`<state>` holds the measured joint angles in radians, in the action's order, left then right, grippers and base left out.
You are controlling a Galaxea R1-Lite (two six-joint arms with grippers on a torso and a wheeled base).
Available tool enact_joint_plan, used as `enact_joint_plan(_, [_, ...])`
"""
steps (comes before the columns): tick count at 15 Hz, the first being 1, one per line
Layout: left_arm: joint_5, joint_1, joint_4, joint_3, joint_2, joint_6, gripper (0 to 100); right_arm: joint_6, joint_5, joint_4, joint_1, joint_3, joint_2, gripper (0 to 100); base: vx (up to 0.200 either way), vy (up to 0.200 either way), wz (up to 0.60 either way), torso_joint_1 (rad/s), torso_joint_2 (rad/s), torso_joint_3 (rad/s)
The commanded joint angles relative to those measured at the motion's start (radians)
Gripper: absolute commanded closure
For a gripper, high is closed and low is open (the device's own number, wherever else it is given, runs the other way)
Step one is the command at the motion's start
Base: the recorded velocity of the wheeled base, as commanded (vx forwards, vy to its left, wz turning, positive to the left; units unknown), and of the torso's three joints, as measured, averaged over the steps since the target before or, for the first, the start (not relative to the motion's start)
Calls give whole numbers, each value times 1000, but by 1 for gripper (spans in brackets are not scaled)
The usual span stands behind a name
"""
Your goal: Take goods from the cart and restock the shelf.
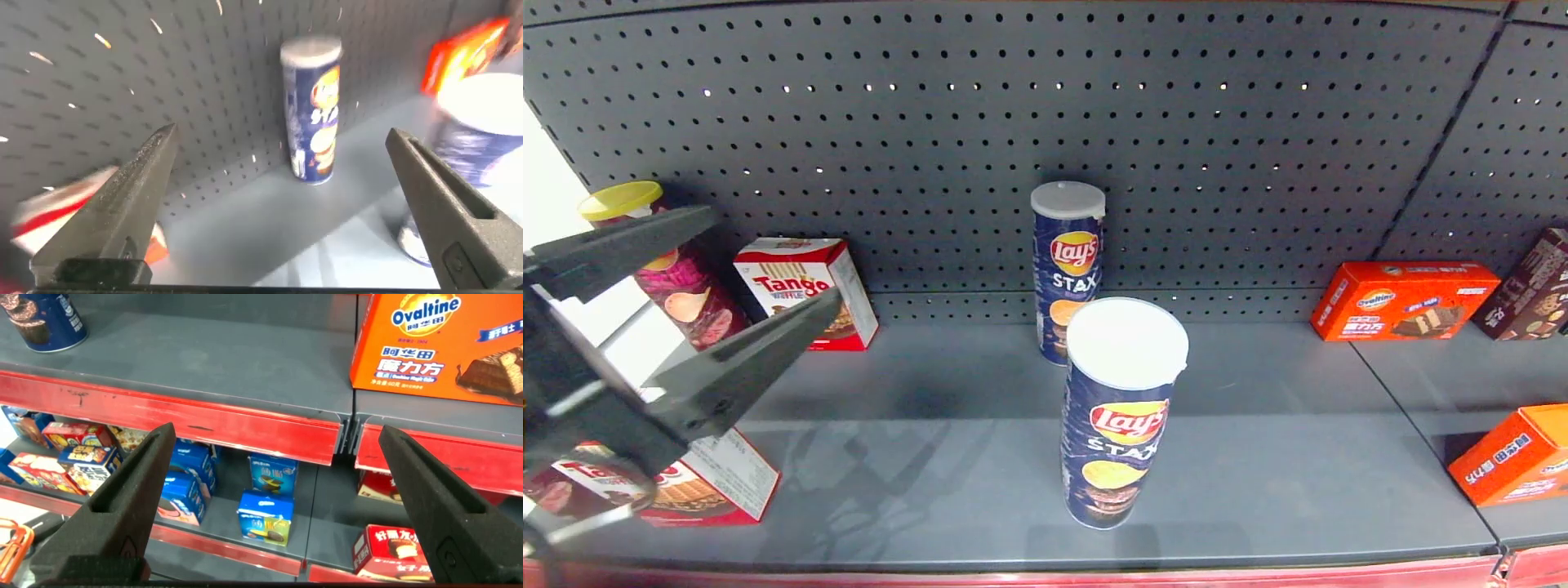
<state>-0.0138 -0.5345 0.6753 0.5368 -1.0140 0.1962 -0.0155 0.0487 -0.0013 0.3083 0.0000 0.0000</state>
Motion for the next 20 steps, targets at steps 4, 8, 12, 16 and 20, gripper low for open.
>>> enact_joint_plan(4, [-21,117,-250,-253,598,-3,0,-1,0,0,0,0,0,0,0,0,0,0,0,0])
enact_joint_plan(8, [-51,401,-252,-477,831,-1,0,0,0,0,0,0,0,0,0,0,0,0,0,0])
enact_joint_plan(12, [-61,445,-411,-537,930,39,0,0,0,0,0,0,0,0,0,0,0,0,0,0])
enact_joint_plan(16, [-60,493,-623,-537,934,40,0,0,0,0,0,0,0,0,0,0,0,0,0,0])
enact_joint_plan(20, [-58,570,-628,-537,948,-1,0,0,0,0,0,0,0,0,0,0,0,0,0,0])
